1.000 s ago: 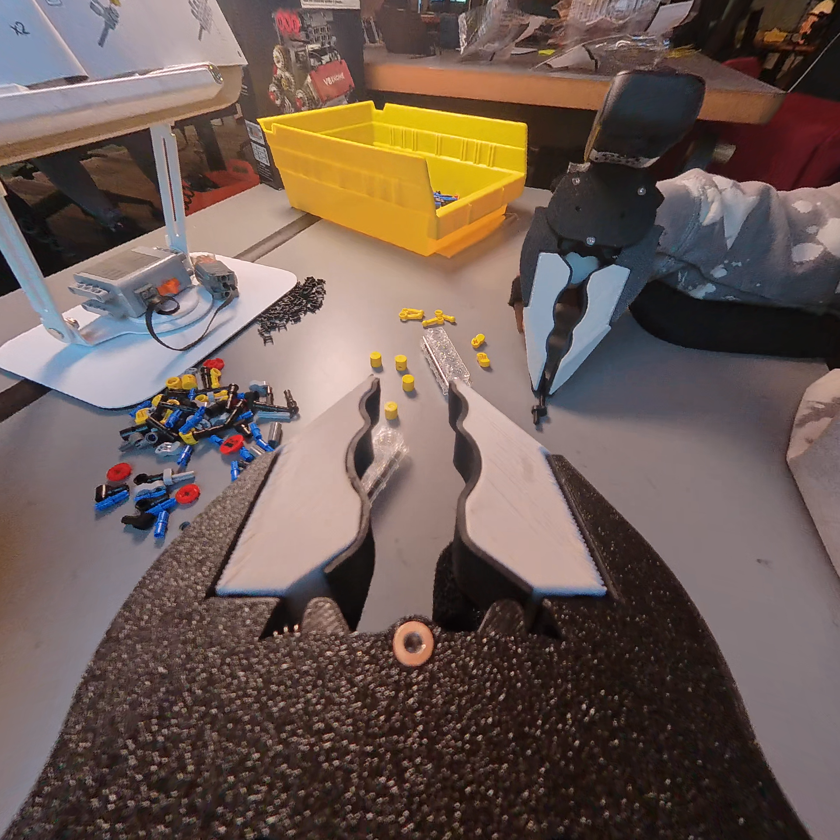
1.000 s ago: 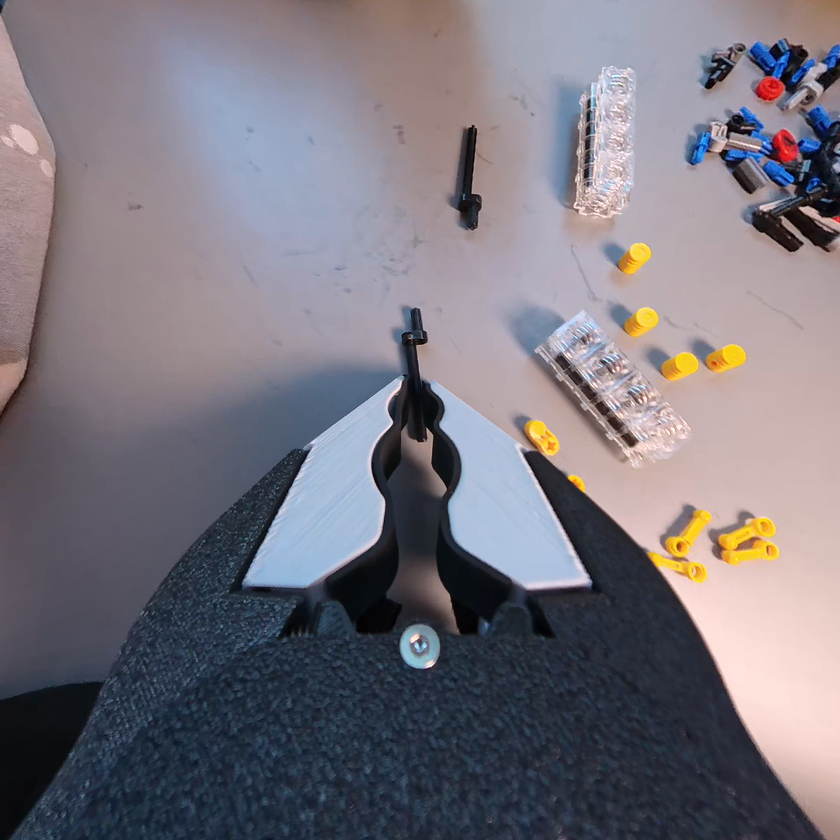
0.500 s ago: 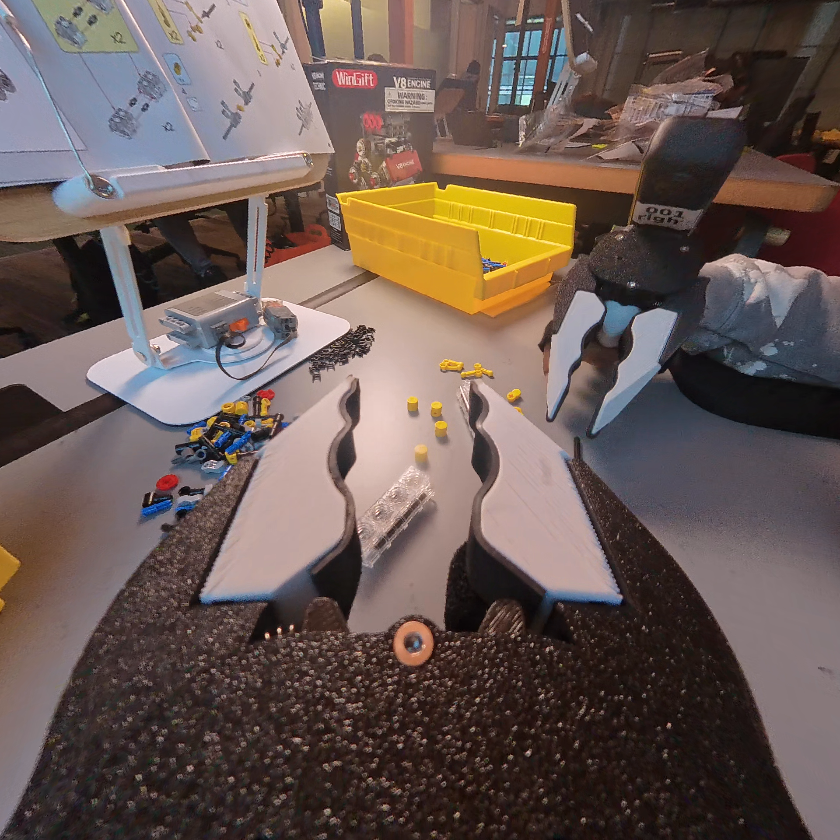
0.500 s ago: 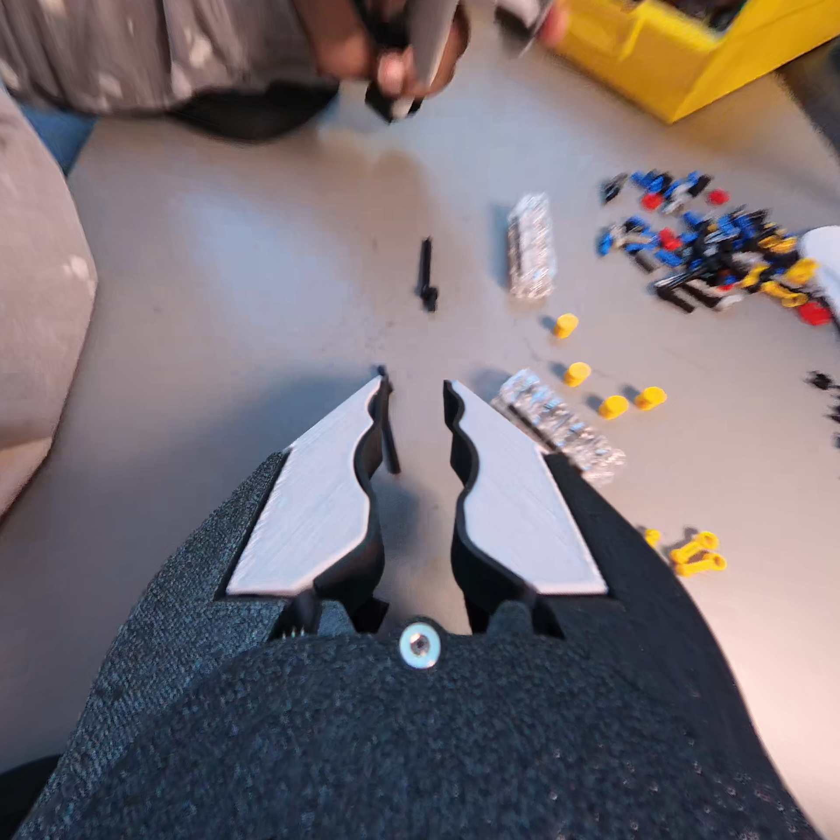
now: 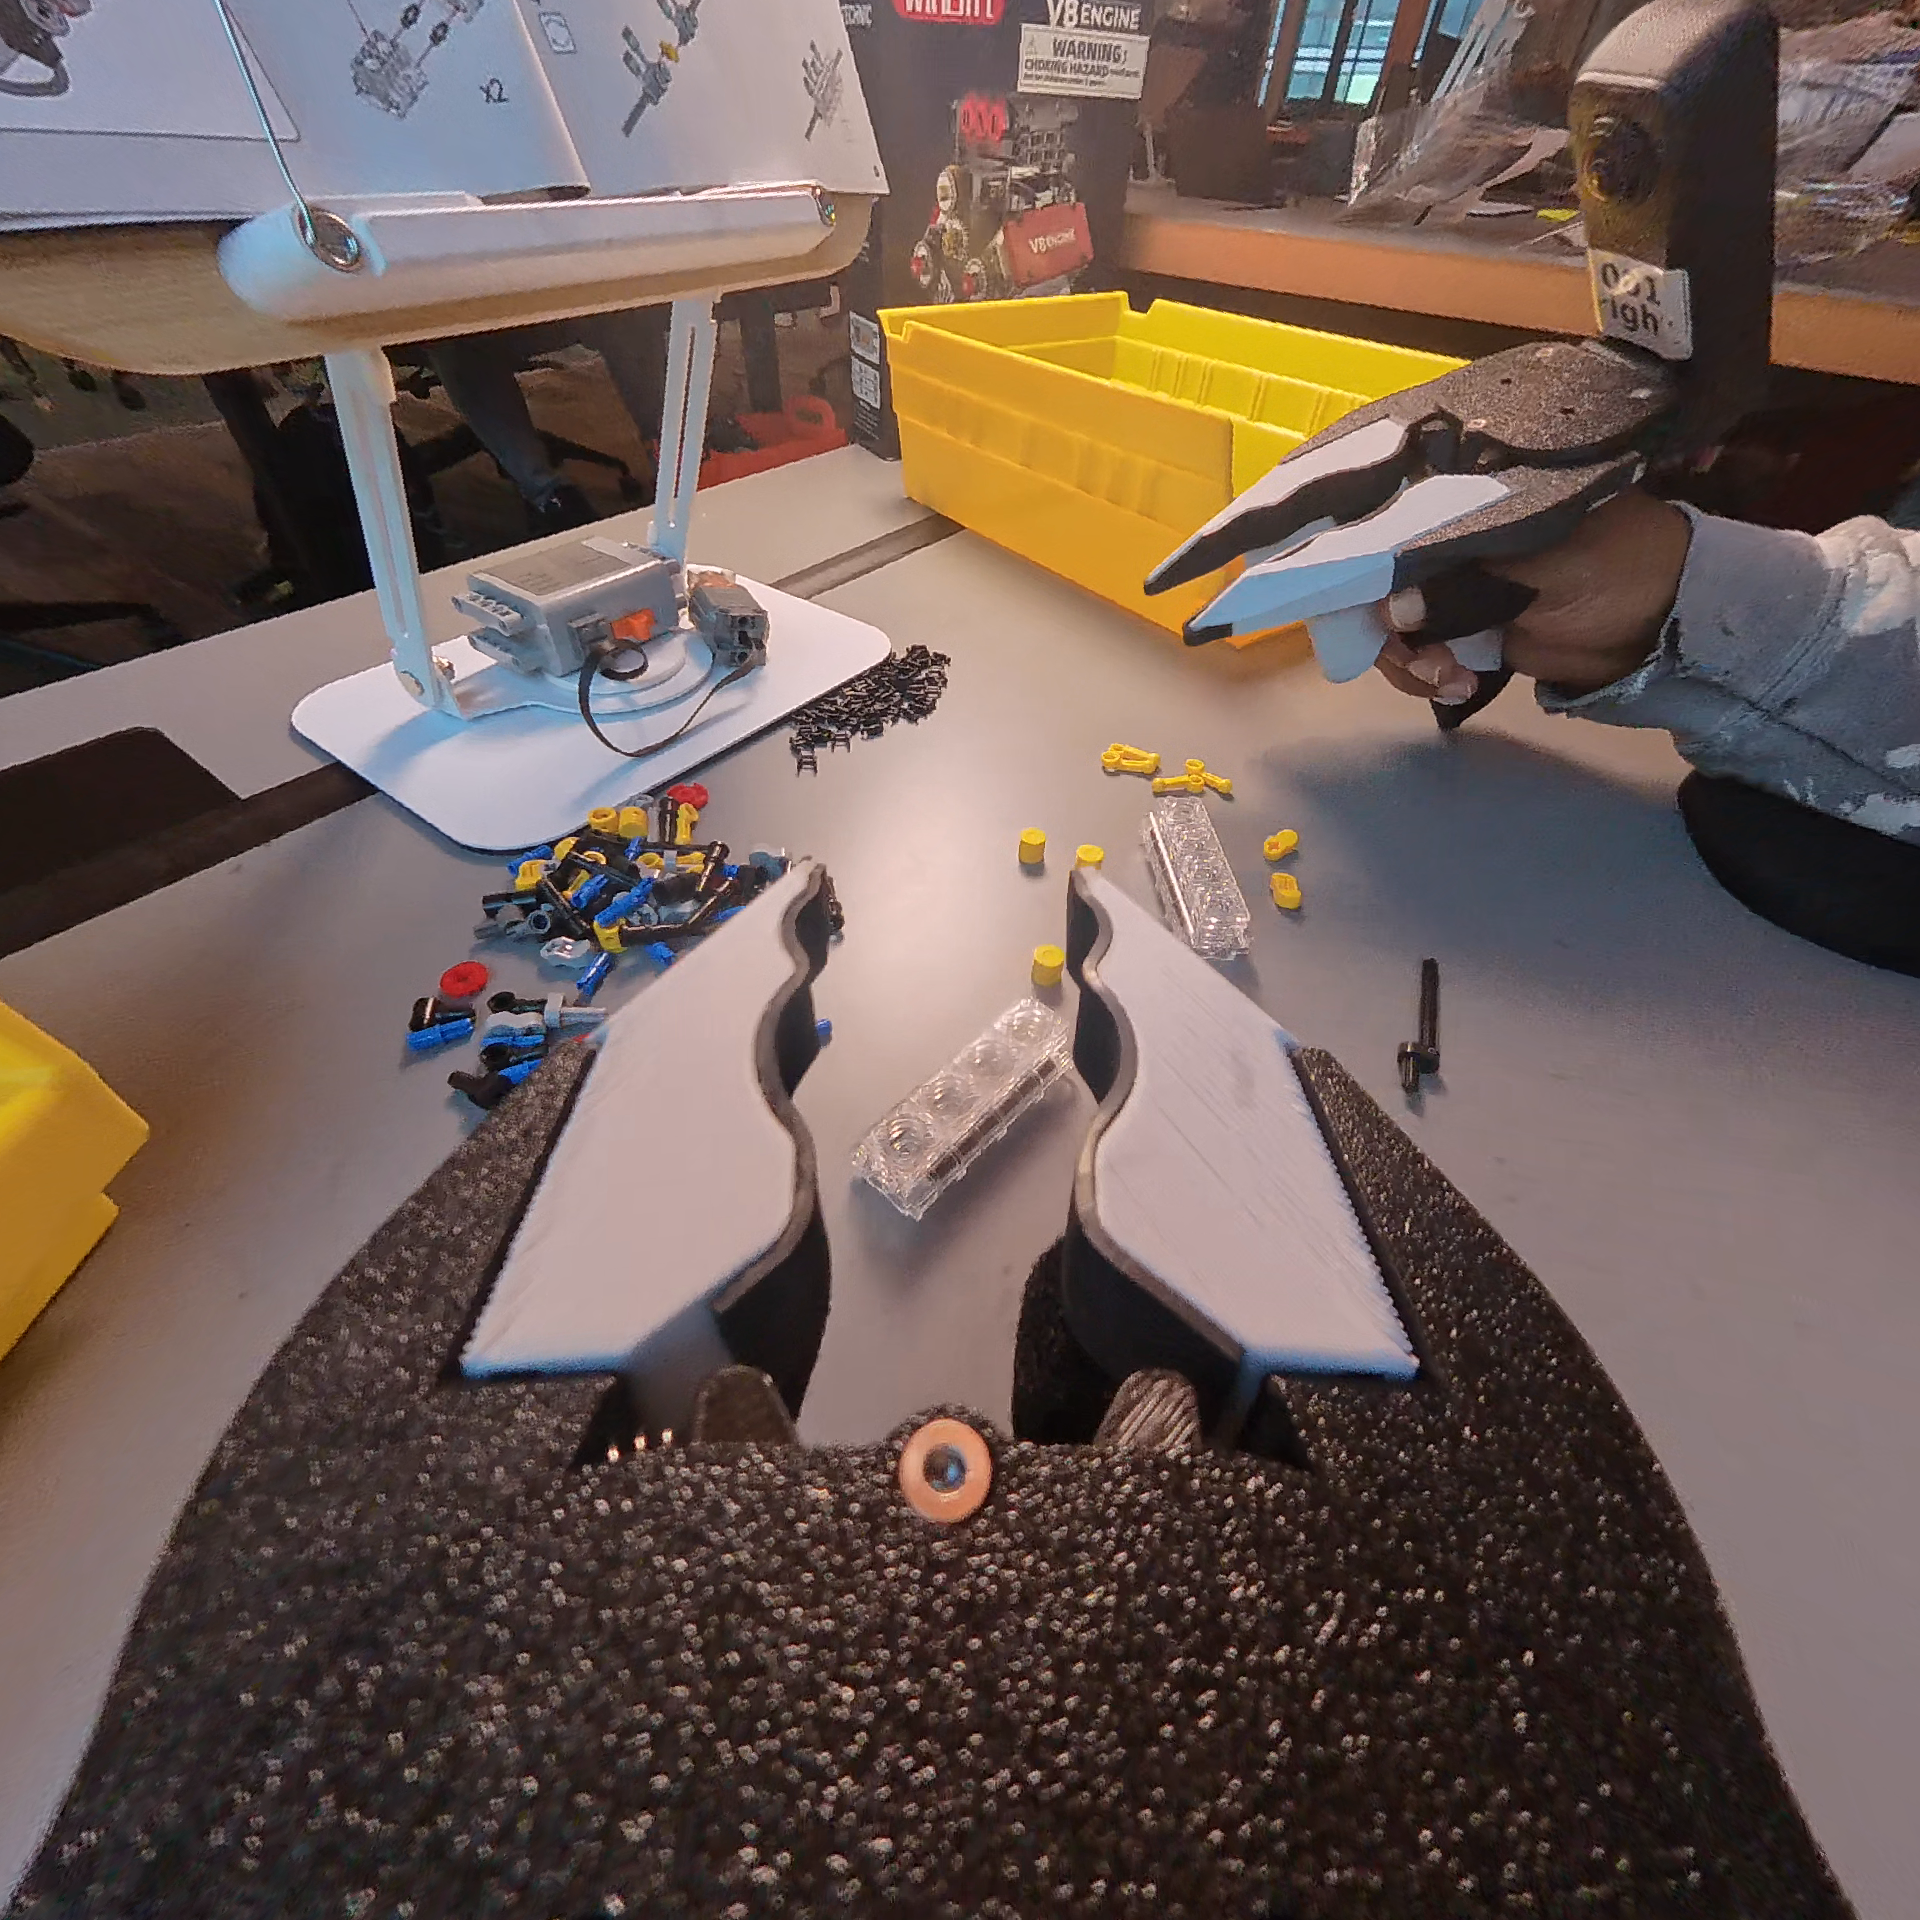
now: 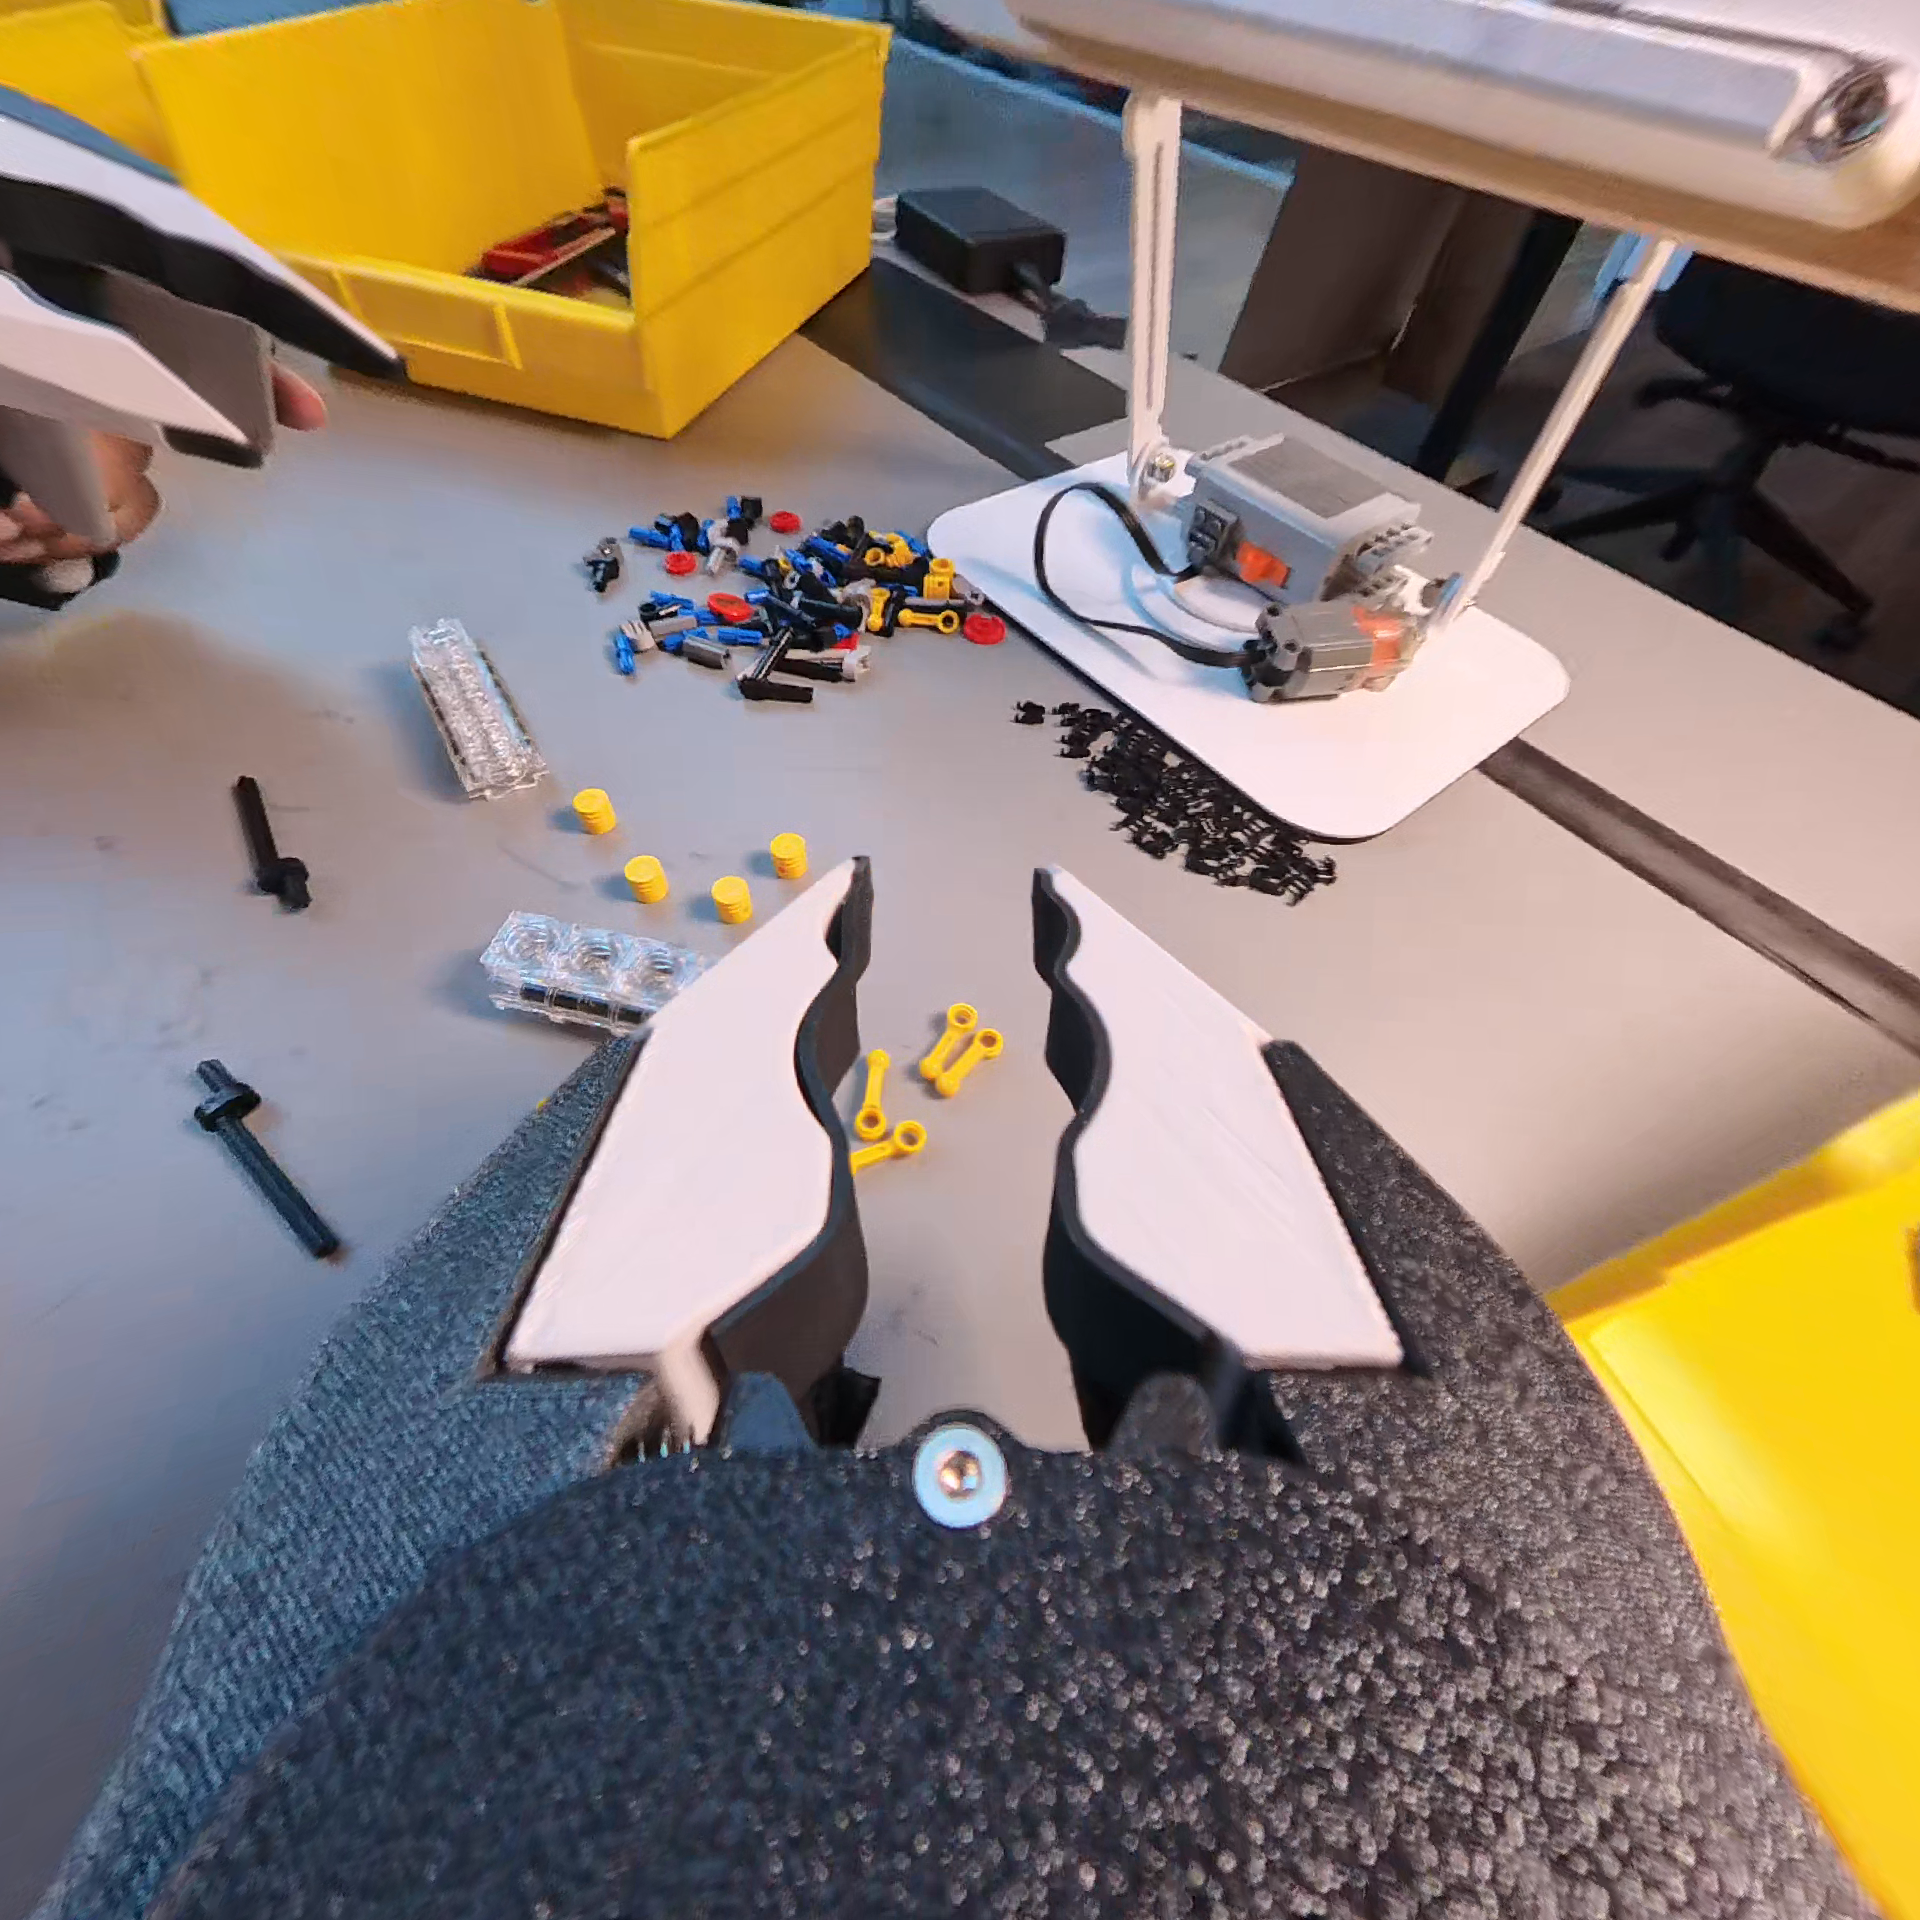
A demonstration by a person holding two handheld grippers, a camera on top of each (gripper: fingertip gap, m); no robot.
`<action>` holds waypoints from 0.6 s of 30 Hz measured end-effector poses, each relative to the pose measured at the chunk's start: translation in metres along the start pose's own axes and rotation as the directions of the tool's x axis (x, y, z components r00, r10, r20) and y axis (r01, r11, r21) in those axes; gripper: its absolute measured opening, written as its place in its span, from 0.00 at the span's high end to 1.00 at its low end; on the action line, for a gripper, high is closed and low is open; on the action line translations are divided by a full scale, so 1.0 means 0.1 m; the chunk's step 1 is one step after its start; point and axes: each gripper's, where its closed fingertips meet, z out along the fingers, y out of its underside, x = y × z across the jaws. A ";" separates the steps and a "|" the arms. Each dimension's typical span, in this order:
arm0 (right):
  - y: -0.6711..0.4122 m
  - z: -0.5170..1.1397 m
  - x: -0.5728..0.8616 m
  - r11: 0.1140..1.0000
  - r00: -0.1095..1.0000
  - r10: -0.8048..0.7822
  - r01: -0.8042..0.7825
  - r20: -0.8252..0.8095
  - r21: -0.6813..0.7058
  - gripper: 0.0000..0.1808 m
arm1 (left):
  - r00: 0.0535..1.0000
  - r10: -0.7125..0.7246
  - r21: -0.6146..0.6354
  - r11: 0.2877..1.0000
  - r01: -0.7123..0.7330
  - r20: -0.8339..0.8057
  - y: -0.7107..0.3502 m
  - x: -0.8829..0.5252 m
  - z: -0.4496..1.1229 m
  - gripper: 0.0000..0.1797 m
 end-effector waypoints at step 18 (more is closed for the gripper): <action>0.32 0.76 -0.47 0.922 0.968 -0.086 0.167 0.237 -0.349 0.95 | 0.998 0.052 -0.067 0.996 -0.054 -0.034 0.12 0.13 0.08 0.78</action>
